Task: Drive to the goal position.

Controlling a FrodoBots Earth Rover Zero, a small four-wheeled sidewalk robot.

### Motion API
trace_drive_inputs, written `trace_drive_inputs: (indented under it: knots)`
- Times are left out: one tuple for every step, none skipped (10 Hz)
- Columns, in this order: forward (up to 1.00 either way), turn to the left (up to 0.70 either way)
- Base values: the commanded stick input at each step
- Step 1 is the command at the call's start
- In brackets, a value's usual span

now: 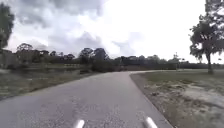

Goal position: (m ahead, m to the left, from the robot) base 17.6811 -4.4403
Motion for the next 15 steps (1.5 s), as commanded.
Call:
trace_drive_inputs:
  knots:
    - [0.85,0.34]
    - [0.85,0.28]
    - [0.85,0.00]
    - [0.85,0.00]
    - [0.85,0.00]
    - [0.85,0.00]
    - [0.85,0.00]
    - [0.85,0.00]
    - [0.85,0.00]
    - [0.85,0.00]
    - [0.85,0.00]
    - [0.85,0.00]
    - [0.85,0.00]
    - [0.85,0.00]
    - [0.85,0.00]
